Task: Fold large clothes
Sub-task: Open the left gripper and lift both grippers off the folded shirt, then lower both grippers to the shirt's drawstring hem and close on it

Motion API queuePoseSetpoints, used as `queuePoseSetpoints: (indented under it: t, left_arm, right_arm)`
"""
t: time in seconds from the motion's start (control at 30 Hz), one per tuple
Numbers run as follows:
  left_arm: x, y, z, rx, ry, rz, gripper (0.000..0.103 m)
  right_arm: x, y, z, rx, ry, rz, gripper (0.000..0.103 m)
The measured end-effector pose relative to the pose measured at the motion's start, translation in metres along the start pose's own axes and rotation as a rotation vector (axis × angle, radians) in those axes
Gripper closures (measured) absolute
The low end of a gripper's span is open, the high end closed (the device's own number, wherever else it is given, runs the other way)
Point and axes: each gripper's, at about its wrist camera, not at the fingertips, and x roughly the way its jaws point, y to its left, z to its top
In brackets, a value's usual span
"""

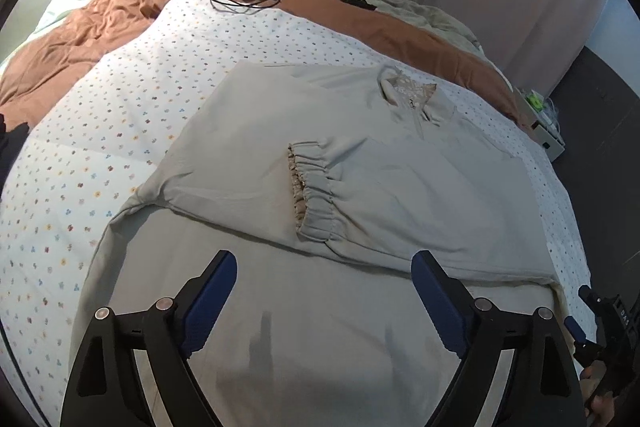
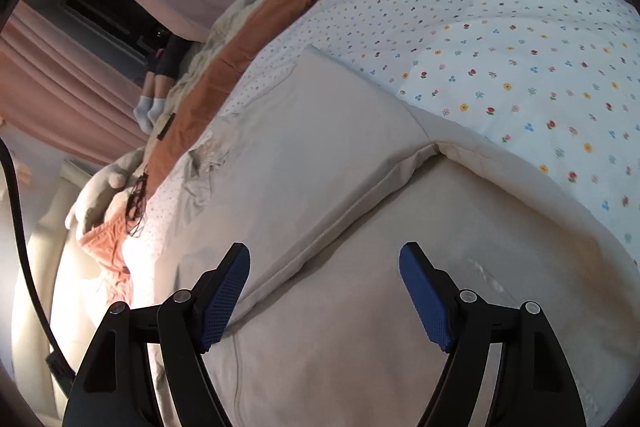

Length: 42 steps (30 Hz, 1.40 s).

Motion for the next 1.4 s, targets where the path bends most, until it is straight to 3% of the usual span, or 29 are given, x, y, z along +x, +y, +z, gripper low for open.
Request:
queuePoseSetpoints:
  t: [0.13, 0.37, 0.57, 0.8, 1.13, 1.4]
  left_arm:
    - [-0.033, 0.006, -0.022, -0.012, -0.061, 0.001, 0.013]
    - [-0.084, 0.027, -0.057, -0.028, -0.064, -0.022, 0.013]
    - [-0.139, 0.040, -0.089, -0.001, -0.128, -0.030, 0.013]
    - [-0.188, 0.062, -0.131, 0.003, -0.174, -0.017, 0.013]
    - [-0.237, 0.090, -0.179, 0.020, -0.203, -0.030, 0.004]
    - [-0.258, 0.113, -0.209, -0.012, -0.197, -0.033, 0.004]
  right_arm:
    - [-0.028, -0.004, -0.026, -0.002, -0.043, -0.002, 0.026]
    - [-0.089, -0.016, -0.067, -0.036, -0.114, -0.007, 0.025]
    - [-0.137, -0.023, -0.095, -0.083, -0.156, -0.036, 0.018]
    - [-0.179, -0.031, -0.119, -0.110, -0.134, 0.003, 0.010]
    - [-0.228, -0.036, -0.155, -0.176, -0.118, 0.001, 0.010]
    - [-0.254, -0.051, -0.172, -0.171, -0.117, 0.012, 0.010]
